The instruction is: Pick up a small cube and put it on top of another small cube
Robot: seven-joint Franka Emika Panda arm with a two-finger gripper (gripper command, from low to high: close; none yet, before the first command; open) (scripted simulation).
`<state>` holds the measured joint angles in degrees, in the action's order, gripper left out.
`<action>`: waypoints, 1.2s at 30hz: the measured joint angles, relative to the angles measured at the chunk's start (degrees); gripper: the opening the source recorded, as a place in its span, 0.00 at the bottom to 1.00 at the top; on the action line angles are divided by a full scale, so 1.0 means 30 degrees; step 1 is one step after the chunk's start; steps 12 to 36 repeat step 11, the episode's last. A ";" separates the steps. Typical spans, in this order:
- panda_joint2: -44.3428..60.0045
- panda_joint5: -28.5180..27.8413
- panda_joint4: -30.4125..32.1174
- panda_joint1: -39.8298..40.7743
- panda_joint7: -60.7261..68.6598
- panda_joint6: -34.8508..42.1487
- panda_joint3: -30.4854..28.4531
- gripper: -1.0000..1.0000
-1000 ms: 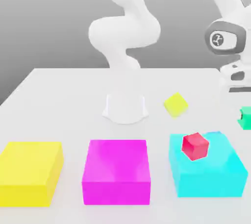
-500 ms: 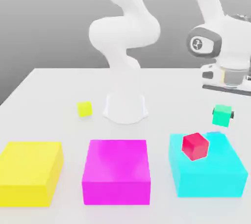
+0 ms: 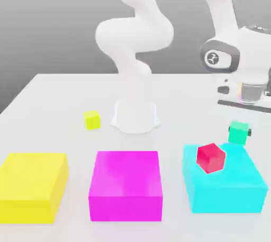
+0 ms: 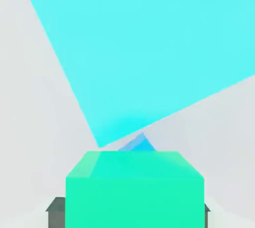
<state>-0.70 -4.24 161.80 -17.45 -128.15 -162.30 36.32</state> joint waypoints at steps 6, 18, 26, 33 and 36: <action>0.1076 -0.1920 -0.0060 0.0106 -0.1372 -0.0640 -0.0387 0.00; 0.1964 -0.3321 -0.0118 -0.0115 -0.2396 -0.1153 -0.0945 0.00; 0.1964 -0.3321 -0.0118 -0.0115 -0.2396 -0.1153 -0.0945 0.00; 0.1964 -0.3321 -0.0118 -0.0115 -0.2396 -0.1153 -0.0945 0.00; 0.1964 -0.3321 -0.0118 -0.0115 -0.2396 -0.1153 -0.0945 0.00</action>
